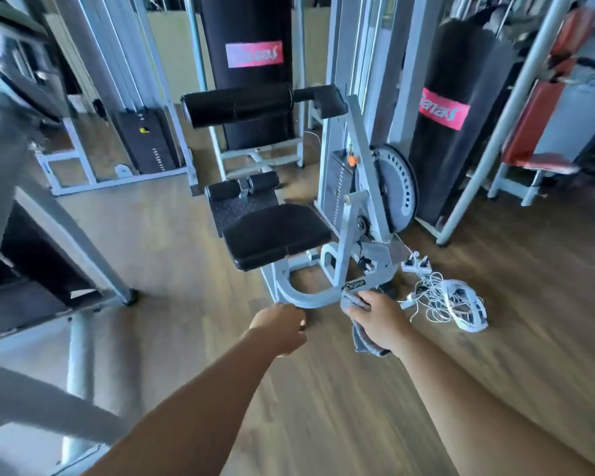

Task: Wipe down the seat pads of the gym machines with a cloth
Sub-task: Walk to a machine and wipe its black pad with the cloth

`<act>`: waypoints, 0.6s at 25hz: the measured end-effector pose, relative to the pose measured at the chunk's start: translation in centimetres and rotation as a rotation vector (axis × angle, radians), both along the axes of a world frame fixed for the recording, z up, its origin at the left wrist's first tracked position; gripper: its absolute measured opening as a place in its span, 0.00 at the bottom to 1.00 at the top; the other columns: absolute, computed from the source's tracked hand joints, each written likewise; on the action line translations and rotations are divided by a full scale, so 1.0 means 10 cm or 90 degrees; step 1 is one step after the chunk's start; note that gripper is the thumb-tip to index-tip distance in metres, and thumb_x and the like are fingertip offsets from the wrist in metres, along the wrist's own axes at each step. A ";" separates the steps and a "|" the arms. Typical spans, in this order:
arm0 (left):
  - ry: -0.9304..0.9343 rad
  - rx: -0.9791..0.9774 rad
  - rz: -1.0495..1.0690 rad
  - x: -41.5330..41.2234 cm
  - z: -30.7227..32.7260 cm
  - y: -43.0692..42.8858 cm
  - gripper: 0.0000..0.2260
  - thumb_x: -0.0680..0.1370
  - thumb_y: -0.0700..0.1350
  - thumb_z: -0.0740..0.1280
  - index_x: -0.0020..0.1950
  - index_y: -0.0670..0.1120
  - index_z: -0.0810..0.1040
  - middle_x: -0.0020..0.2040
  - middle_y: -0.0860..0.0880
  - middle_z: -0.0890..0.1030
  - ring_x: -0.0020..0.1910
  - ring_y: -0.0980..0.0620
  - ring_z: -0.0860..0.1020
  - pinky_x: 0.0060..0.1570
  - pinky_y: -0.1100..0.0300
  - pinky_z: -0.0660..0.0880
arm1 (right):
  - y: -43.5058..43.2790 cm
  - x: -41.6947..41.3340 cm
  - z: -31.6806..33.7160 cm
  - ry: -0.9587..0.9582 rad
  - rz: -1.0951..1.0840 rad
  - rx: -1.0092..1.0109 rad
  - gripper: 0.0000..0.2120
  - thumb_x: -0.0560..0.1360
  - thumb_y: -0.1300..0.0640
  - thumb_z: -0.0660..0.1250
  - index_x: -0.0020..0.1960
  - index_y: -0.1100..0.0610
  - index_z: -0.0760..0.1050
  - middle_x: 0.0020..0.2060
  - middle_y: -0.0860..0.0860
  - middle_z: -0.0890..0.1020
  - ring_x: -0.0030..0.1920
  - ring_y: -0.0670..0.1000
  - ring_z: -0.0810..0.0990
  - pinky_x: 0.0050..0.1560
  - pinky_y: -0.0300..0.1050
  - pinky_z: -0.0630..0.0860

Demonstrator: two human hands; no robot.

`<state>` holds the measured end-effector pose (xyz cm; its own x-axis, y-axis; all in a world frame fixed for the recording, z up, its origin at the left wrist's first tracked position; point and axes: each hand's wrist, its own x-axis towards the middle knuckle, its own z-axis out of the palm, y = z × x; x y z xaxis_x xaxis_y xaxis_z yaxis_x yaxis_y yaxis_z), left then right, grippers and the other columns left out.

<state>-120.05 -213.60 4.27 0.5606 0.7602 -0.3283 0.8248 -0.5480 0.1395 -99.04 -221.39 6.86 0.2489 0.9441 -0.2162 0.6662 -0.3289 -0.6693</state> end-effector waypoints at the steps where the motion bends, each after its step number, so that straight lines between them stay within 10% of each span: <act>1: 0.003 0.004 0.019 0.01 -0.04 0.24 0.16 0.80 0.52 0.61 0.65 0.54 0.79 0.62 0.49 0.81 0.62 0.46 0.78 0.57 0.49 0.79 | 0.31 0.04 -0.02 0.005 0.024 -0.009 0.12 0.78 0.45 0.65 0.49 0.54 0.78 0.41 0.50 0.83 0.44 0.52 0.81 0.51 0.54 0.78; 15: -0.037 -0.065 0.374 -0.30 -0.73 2.91 0.16 0.80 0.53 0.63 0.67 0.56 0.76 0.63 0.53 0.77 0.65 0.49 0.74 0.55 0.52 0.76 | 4.08 0.08 -0.75 0.011 0.316 -0.121 0.07 0.78 0.49 0.67 0.53 0.49 0.80 0.44 0.47 0.82 0.44 0.50 0.80 0.44 0.47 0.75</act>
<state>-123.08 -184.50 -2.99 0.0754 0.9146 -0.3974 0.9750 0.0158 0.2215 -98.20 -180.64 -0.65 -0.2233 0.8909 -0.3955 0.7625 -0.0931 -0.6402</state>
